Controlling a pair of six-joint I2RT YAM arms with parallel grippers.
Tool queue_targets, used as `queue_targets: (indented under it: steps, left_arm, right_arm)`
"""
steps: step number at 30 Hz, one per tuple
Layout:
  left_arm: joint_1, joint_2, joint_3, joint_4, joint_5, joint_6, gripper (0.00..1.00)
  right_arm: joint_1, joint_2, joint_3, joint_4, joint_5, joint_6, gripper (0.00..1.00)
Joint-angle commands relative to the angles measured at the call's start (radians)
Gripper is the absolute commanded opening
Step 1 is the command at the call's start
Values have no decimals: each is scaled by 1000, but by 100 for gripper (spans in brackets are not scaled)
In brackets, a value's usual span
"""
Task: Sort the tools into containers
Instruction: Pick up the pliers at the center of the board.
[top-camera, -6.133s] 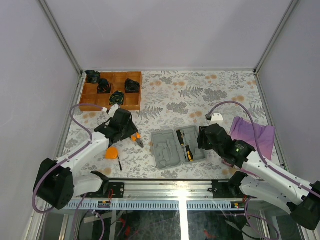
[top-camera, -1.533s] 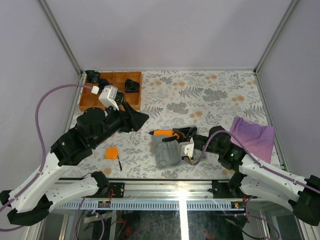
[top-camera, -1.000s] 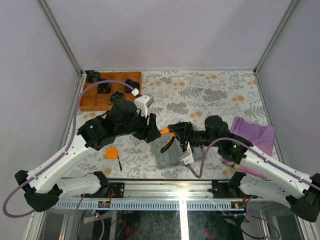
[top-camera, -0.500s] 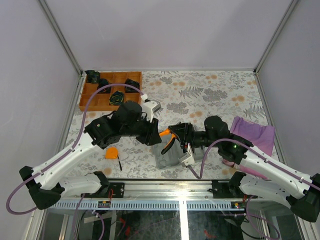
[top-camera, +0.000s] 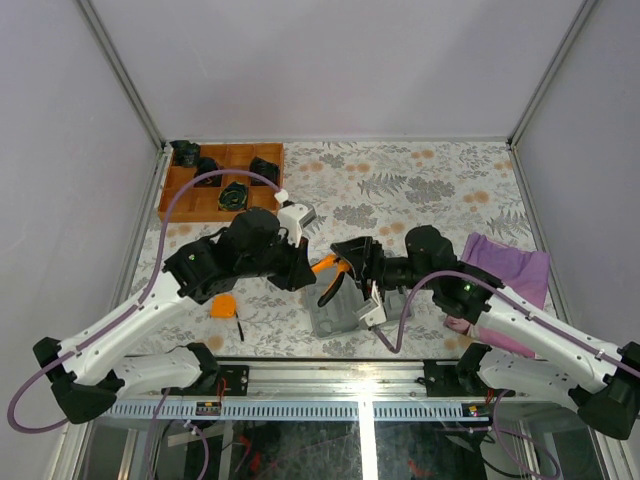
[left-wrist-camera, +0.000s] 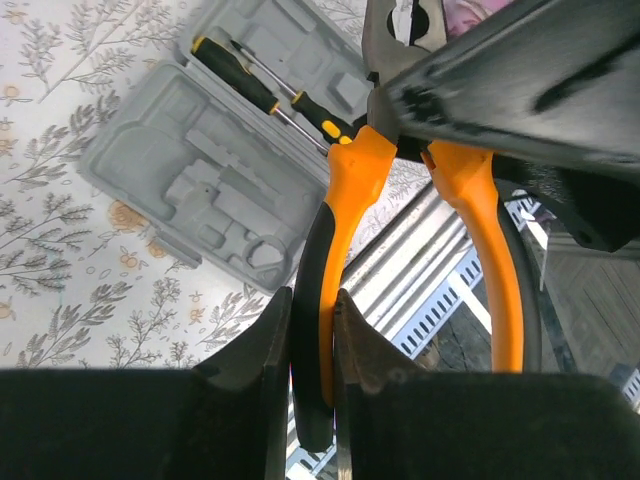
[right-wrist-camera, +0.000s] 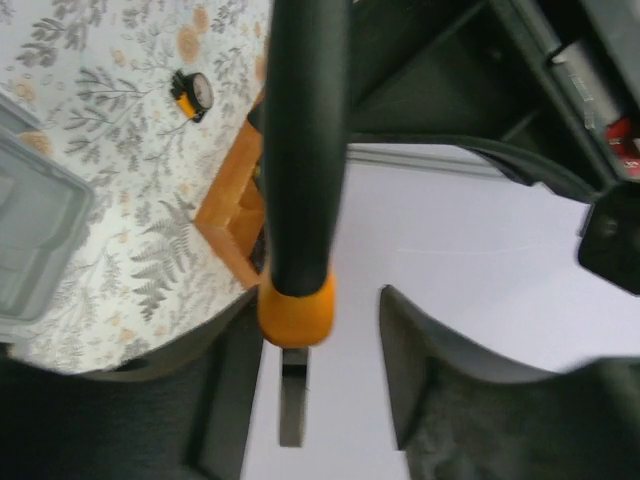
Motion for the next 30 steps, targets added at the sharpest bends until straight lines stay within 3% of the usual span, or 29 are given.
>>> queue_targets:
  steps: [1,4,10,13,17,20,22,25,27,30]
  left_arm:
    - [-3,-57,-21,110,-104,-39,0]
    - [-3,-88,-36,132,-173,-57,0]
    - [-3,-191,-94,195,-366,-109,0]
    - [-3,-230,-121,213,-468,-133,0]
    - [-3,-255,-135,233,-563,-156,0]
    - [-3,-262,-148,252,-611,-169,0]
    - [-2,-260,-155,263,-643,-181,0]
    - [-3,-247,-159,277,-685,-193,0]
    - [-3,-239,-158,286,-710,-207,0]
    - [-3,-222,-163,321,-723,-218,0]
  right_arm:
    - [5,-31,70,49,0,25,64]
    - [5,-50,67,17,20,60,75]
    - [5,-113,9,61,74,323,77]
    - [5,-158,-74,216,130,576,72]
    - [3,-187,-141,471,327,1093,57]
    - [4,-207,-142,535,400,1352,55]
    - [4,-200,-131,562,488,1558,47]
    - [5,-151,-13,354,648,1878,45]
    - [4,-79,96,200,687,1974,48]
    - [5,-7,177,116,742,2099,47]
